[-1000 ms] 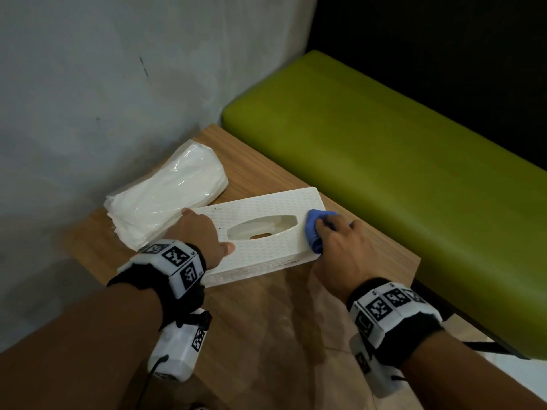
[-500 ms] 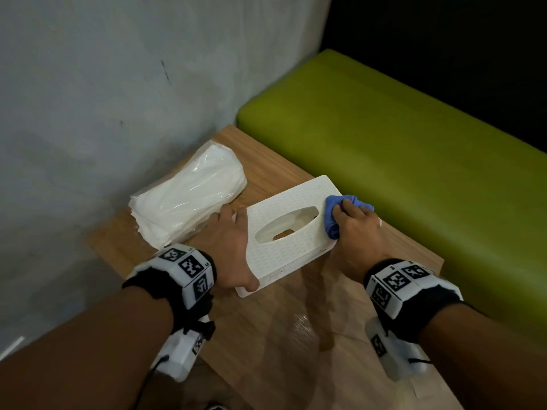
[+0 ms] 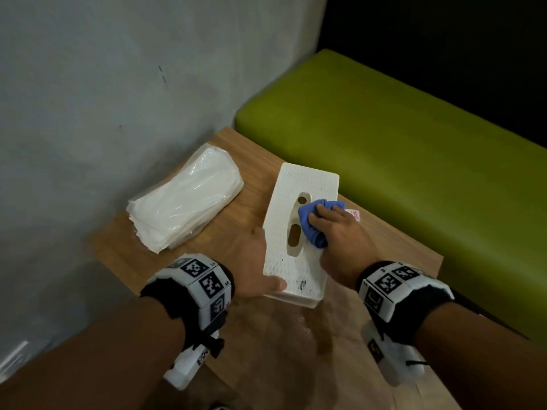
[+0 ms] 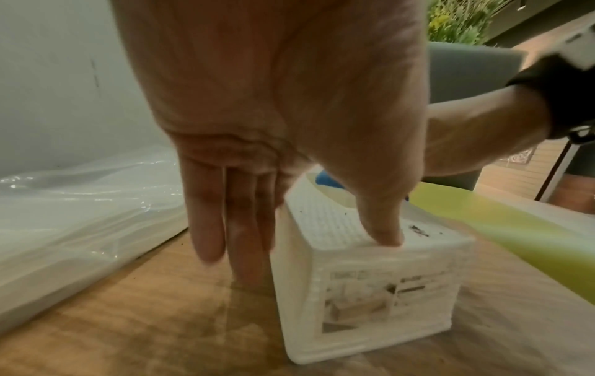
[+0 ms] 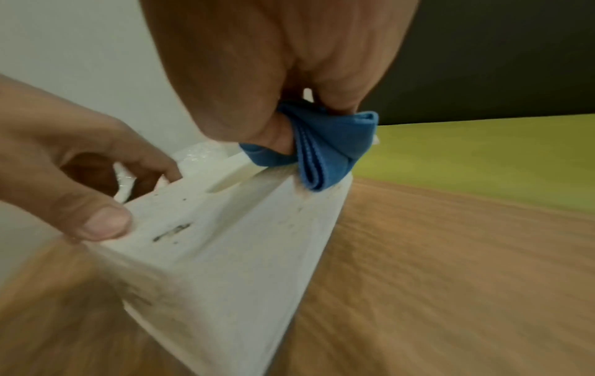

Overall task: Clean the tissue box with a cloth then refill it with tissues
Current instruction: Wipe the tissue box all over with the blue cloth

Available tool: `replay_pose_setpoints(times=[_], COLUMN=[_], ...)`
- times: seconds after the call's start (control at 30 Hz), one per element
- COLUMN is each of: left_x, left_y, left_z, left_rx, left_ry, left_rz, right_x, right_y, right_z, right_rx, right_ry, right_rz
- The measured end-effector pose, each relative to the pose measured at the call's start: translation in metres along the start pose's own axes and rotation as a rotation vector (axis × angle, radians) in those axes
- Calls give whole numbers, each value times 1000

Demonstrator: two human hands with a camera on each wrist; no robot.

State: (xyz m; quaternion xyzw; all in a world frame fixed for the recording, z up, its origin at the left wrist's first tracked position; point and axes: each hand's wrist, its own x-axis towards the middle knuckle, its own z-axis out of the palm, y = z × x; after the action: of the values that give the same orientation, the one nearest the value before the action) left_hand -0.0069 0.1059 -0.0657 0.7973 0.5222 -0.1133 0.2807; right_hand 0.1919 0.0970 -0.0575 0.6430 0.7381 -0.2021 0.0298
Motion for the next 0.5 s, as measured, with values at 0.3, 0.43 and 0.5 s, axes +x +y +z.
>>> replay_pose_setpoints(times=[0.3, 0.43, 0.5], left_x=[23, 26, 26], left_y=[10, 7, 6], left_z=[-34, -34, -29], left_rx=[640, 689, 715], left_ry=[-247, -109, -55], left_rz=[352, 453, 475], right_x=[6, -1, -11], right_y=[16, 15, 10], right_z=[2, 0, 0], right_rx=[7, 46, 61], right_ry=[46, 49, 50], right_rz=[-122, -132, -143])
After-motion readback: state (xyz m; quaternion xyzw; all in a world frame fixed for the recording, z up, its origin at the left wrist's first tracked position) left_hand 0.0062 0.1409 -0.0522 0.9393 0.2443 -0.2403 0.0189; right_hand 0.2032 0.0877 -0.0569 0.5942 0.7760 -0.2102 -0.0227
